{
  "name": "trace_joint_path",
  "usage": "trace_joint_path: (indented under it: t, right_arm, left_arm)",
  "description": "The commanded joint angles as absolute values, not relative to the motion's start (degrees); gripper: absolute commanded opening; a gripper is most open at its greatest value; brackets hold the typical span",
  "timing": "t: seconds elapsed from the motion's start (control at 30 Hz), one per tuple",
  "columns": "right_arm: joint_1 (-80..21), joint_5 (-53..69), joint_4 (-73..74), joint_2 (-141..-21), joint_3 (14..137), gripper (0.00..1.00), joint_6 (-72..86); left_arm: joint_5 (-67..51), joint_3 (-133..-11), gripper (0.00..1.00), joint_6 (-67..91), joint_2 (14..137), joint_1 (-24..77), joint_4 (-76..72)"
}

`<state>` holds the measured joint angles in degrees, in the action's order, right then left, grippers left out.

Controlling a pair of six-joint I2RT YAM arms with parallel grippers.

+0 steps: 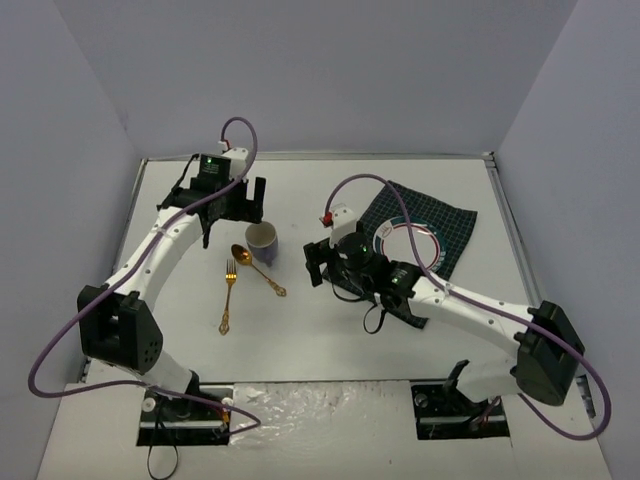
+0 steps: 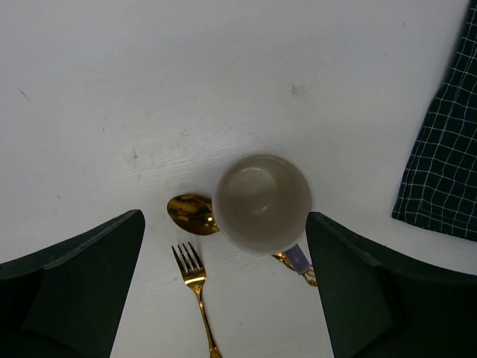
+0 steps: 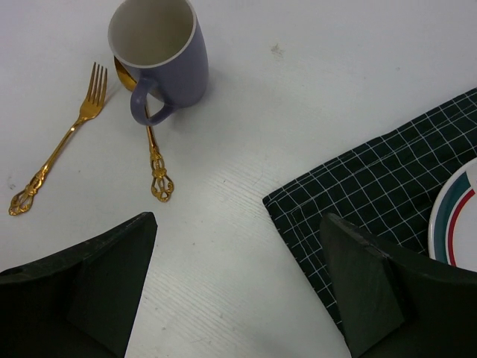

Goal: Set the dinner table for one person

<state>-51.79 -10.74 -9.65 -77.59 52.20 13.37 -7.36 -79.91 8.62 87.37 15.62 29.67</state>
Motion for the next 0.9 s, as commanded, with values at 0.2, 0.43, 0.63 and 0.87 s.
trace_joint_path:
  t: [0.2,0.43,0.63,0.87]
  right_arm:
    - [-51.86,-11.40,-11.90,-66.34,46.98,0.88,13.82]
    - [-51.86,-11.79,-11.87,-64.73,45.03,0.88,14.05]
    - [-51.86,-11.77,-11.87,-65.03,44.57,0.88,14.15]
    - [-51.86,-11.82,-11.91,-66.14,44.47,0.88,14.15]
  left_arm:
    - [-12.27,-90.29,0.73,-3.56,99.53,15.03,35.44]
    - [-11.76,-91.16,0.60,-4.18,104.11,15.07,36.09]
    - [-12.80,-90.55,0.39,-3.28,105.29,15.12,34.85]
    - [-13.96,-89.60,0.08,0.74,103.75,15.43,32.43]
